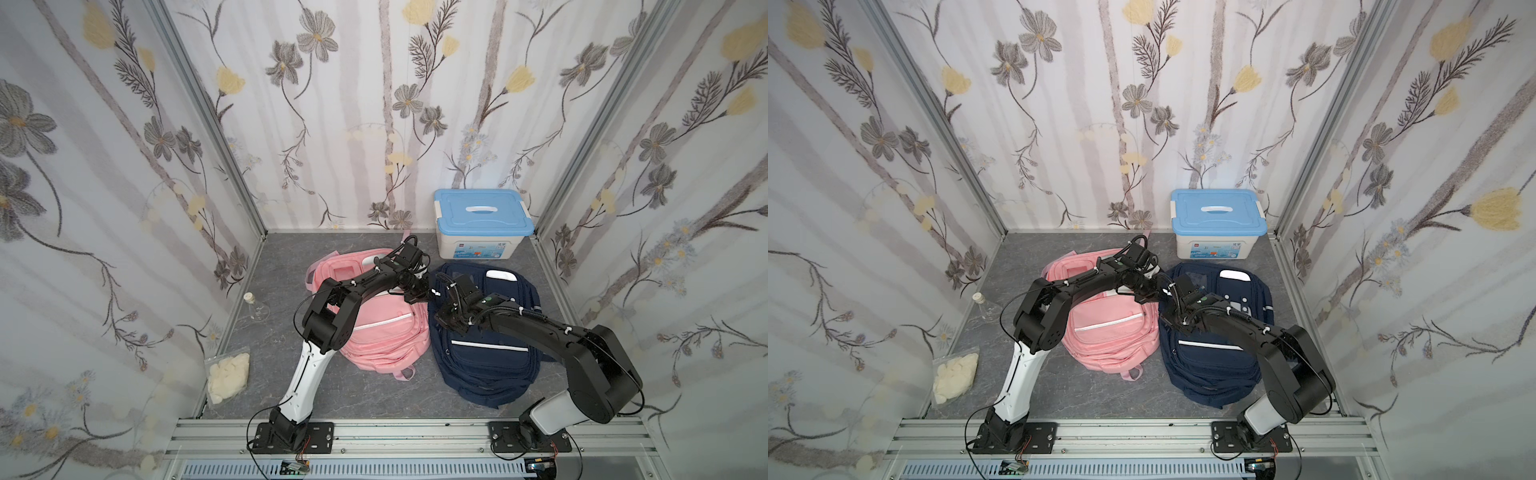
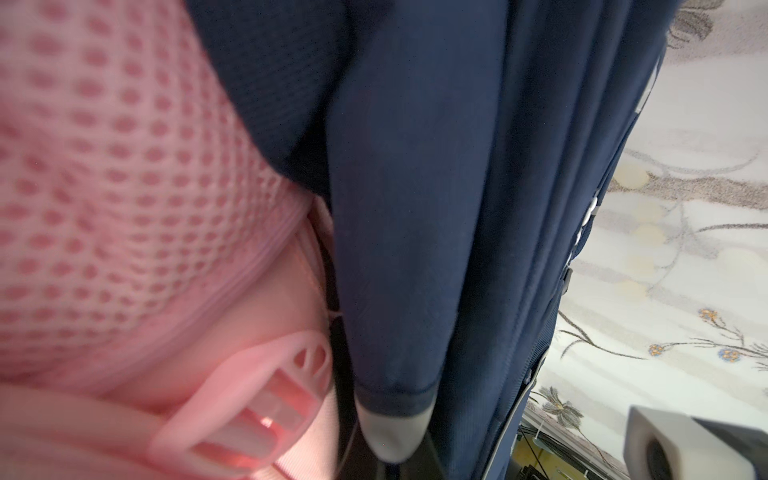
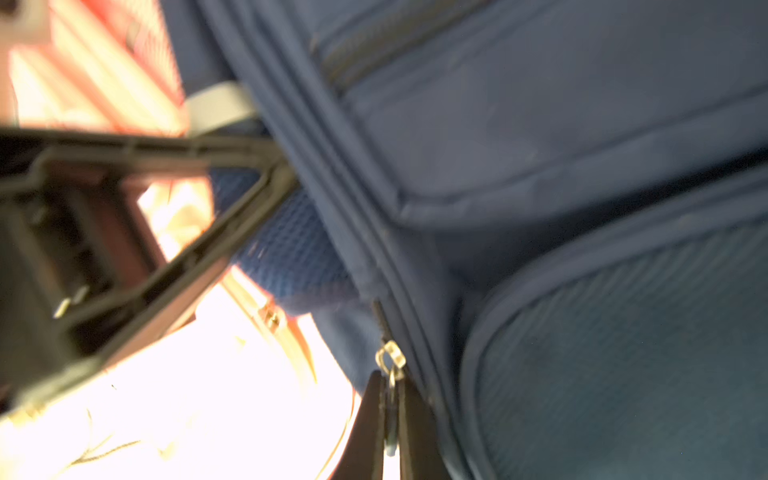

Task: Zip up the backpack
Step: Zip the zipper on the backpack.

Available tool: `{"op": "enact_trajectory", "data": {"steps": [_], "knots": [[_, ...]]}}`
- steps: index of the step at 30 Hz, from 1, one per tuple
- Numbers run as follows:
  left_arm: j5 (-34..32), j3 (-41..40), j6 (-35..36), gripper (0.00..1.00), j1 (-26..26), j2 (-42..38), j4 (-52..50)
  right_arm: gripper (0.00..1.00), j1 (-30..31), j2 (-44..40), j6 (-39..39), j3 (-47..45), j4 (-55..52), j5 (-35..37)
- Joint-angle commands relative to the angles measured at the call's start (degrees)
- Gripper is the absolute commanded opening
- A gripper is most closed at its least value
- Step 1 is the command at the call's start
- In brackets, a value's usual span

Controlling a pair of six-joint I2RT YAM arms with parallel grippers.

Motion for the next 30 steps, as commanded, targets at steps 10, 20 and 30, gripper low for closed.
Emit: {"op": "enact_trajectory", "data": {"steps": [10, 20, 30], "knots": [[-3.0, 4.9, -8.1, 0.00, 5.2, 3.4, 4.8, 0.00, 3.6, -2.7, -8.2, -0.4, -21.0, -2.3], [-2.1, 15.0, -2.5, 0.50, 5.9, 5.9, -6.0, 0.00, 4.2, -2.3, -15.4, 3.6, -24.0, -4.3], [7.8, 3.7, -5.3, 0.52, 6.5, -3.9, -6.6, 0.00, 4.4, -2.9, -19.7, 9.2, -23.8, -1.9]]}}
